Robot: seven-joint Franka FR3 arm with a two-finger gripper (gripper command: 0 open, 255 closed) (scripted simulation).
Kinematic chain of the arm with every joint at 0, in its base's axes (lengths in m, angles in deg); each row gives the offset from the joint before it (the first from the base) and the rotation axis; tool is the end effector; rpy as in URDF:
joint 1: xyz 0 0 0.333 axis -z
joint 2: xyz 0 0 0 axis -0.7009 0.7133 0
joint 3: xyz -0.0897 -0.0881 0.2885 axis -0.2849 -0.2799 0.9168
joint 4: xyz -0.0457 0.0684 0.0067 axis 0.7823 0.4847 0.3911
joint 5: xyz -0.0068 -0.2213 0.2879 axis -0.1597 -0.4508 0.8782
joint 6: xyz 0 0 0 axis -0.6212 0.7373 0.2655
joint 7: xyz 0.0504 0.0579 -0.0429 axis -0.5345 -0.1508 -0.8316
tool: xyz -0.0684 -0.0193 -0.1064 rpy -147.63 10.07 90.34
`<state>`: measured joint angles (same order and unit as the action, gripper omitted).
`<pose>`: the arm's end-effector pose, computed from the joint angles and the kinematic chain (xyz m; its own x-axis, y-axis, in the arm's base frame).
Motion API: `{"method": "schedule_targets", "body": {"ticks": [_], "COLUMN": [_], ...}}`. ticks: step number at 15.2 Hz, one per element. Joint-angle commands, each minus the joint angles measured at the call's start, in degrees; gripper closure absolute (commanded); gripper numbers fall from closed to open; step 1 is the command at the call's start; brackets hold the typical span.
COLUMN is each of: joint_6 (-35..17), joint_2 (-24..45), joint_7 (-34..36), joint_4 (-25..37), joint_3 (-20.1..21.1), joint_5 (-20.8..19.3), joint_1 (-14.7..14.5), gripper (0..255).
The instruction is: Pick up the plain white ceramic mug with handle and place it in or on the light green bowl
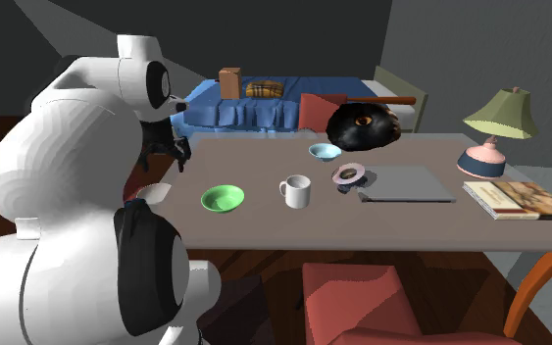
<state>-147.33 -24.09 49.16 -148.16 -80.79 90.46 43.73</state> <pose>0.2715 -0.0081 0.5789 0.9898 -0.1251 0.0688 -0.1201 -0.9901 -0.0724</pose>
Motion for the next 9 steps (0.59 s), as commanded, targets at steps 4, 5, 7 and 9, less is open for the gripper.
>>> {"method": "schedule_targets", "body": {"ticks": [4,5,7,9], "joint_6": [-2.1,-2.8,-4.3,-5.9], "joint_2": [2.0,2.8,4.7,6.8], "joint_7": [-4.2,-5.6,-8.4,-11.2], "joint_4": [-0.6,-0.7,-0.6,-0.2], "joint_3": [-3.6,-4.8,-7.2,-9.6], "joint_5": [-2.5,-3.3,-4.8,-6.2], "joint_1": [1.0,1.4,2.0,2.6], "gripper": [0,0,0,0]}}
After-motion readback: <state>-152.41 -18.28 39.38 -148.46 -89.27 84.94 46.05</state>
